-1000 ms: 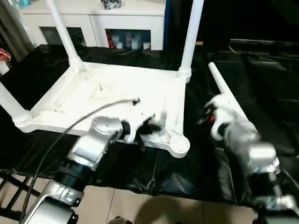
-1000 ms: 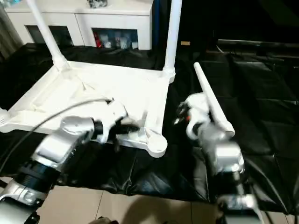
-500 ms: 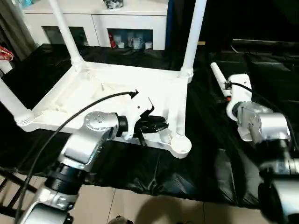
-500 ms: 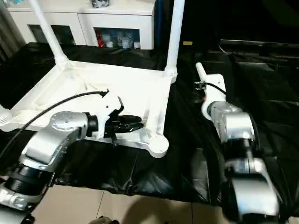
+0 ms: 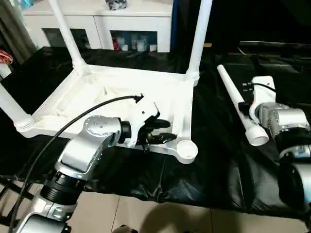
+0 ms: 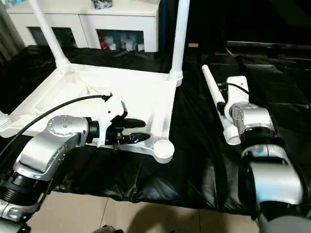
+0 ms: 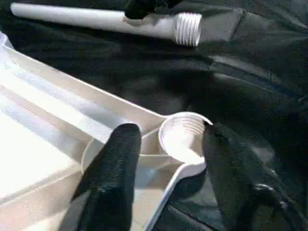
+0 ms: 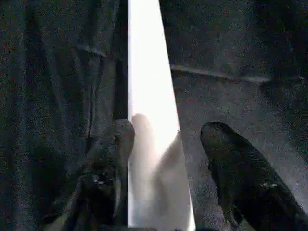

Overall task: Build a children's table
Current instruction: Pick table leg

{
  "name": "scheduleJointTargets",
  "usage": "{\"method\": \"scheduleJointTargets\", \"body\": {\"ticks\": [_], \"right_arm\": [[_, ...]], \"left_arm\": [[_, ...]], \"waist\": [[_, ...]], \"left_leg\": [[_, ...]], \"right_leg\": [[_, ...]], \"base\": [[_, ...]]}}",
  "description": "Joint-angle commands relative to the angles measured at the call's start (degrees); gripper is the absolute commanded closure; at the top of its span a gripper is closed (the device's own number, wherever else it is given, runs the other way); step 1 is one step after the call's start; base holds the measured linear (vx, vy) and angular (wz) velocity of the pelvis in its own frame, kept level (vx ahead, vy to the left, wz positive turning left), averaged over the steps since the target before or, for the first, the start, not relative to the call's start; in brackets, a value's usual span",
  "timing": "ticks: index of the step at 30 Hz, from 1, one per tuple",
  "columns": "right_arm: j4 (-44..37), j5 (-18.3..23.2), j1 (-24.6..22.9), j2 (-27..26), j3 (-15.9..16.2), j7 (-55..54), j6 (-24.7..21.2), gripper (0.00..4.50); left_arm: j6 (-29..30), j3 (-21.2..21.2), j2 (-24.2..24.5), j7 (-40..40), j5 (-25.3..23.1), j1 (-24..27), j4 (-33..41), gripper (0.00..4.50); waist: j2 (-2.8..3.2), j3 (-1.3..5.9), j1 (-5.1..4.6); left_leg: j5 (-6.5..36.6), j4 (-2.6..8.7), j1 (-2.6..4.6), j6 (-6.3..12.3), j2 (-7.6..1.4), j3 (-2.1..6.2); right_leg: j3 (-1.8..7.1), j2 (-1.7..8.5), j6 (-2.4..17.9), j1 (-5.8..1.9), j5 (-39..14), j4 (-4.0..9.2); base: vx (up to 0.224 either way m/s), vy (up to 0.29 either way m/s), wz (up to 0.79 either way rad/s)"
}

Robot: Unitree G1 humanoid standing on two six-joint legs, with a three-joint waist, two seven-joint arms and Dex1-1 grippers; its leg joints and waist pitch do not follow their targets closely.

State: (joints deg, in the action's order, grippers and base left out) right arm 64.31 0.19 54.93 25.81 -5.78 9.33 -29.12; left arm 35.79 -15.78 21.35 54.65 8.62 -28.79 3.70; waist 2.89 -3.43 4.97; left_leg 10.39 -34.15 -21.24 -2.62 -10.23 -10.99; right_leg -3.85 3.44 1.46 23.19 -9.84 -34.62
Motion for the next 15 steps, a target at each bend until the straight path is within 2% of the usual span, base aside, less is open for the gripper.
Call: {"method": "scheduleJointTargets", "body": {"ticks": [1, 2, 6, 11, 15], "right_arm": [[3.07, -1.81, 1.89, 0.40, 1.48, 1.16, -0.39, 1.57], [3.58, -1.95, 2.08, 0.41, 1.58, 1.36, -0.81, 1.55], [6.12, -1.25, 3.18, 0.69, 0.50, 1.56, -3.28, 1.55], [9.16, -0.50, 4.44, 1.25, -0.53, 1.65, -3.37, 2.18], [10.21, -0.74, 4.66, 1.67, -0.29, 3.08, -4.29, 2.48]], "left_arm": [[-0.22, -0.40, 0.81, -0.58, -1.17, 0.16, 0.64, 1.75], [-0.24, -0.45, 0.90, -0.65, -1.30, 0.11, 0.52, 1.63], [0.01, -0.41, 1.34, -0.49, -0.75, 0.06, 0.76, 1.63], [0.53, -0.76, 1.91, -0.09, 0.03, 0.07, 1.21, 1.54], [0.68, -0.91, 2.22, 0.31, 0.25, -0.04, 1.18, 1.54]], "waist": [[-0.80, 4.29, -0.03], [-0.85, 4.27, -0.01], [-0.84, 4.17, 0.16], [-0.84, 3.97, 0.02], [-0.85, 4.11, 0.13]], "left_leg": [[9.11, 2.83, 0.44, 1.49, -2.17, 1.08], [9.19, 2.83, 0.41, 1.54, -2.19, 1.08], [9.77, 2.79, 0.47, 1.43, -2.25, 1.06], [12.47, 2.81, 0.59, 0.59, -2.22, 1.14], [11.62, 2.71, 0.49, 0.77, -2.18, 1.10]], "right_leg": [[2.34, 4.26, 12.84, -3.19, -12.76, 3.66], [2.32, 4.25, 12.88, -3.19, -12.94, 3.70], [2.36, 4.28, 12.36, -3.05, -14.33, 3.73], [2.25, 4.33, 11.55, -2.78, -18.00, 4.01], [2.30, 4.27, 11.50, -2.83, -16.91, 3.86]], "base": [[0.000, 0.000, 0.00], [0.000, 0.000, 0.00], [0.000, 0.000, 0.00], [0.000, 0.000, 0.00], [0.000, 0.000, 0.00]]}}
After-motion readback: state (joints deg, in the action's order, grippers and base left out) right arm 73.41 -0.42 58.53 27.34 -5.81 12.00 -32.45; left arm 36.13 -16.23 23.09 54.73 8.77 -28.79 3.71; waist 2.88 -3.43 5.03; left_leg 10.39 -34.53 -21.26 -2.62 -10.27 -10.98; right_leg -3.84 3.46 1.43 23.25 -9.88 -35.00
